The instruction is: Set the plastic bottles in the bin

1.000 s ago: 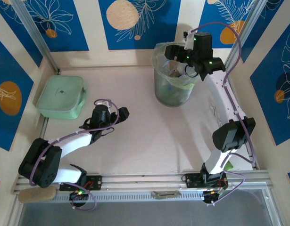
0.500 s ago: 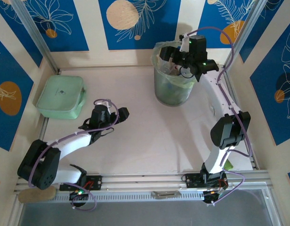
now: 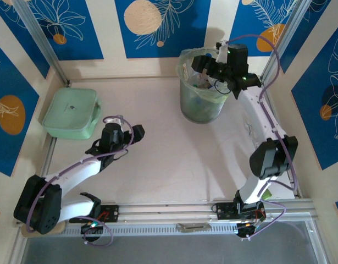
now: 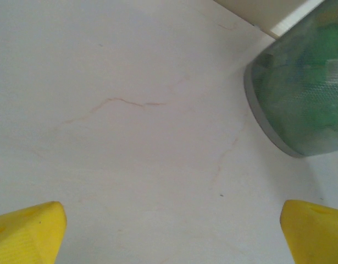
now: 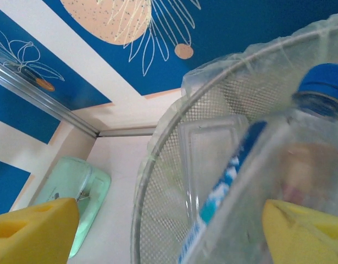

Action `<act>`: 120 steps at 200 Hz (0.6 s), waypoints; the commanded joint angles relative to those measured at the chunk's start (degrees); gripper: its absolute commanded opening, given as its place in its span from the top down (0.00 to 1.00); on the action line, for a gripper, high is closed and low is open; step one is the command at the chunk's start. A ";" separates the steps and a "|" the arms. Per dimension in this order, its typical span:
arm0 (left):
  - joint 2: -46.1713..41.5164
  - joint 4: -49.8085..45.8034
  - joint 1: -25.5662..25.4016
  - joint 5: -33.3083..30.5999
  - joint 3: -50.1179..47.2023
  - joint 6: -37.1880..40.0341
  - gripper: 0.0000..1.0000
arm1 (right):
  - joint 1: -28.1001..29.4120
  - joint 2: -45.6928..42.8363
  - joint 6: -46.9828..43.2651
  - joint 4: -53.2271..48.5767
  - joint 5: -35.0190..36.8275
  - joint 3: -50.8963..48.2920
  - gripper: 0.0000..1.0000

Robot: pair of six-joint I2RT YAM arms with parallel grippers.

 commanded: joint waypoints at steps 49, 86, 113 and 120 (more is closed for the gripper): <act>-3.45 -3.60 5.30 -12.13 2.32 9.64 0.01 | -5.76 -26.16 -4.02 -0.11 13.99 -25.99 0.09; -0.27 -2.13 7.15 -15.55 4.58 13.28 0.01 | -8.29 -37.14 -3.28 1.45 22.86 -42.99 0.08; 2.06 -2.10 7.69 -17.60 7.76 17.84 0.01 | -9.91 -41.71 -2.73 5.70 25.27 -53.73 0.08; 2.60 -1.73 7.78 -18.32 8.43 19.16 0.01 | -10.06 -42.41 -2.94 7.46 25.84 -56.17 0.08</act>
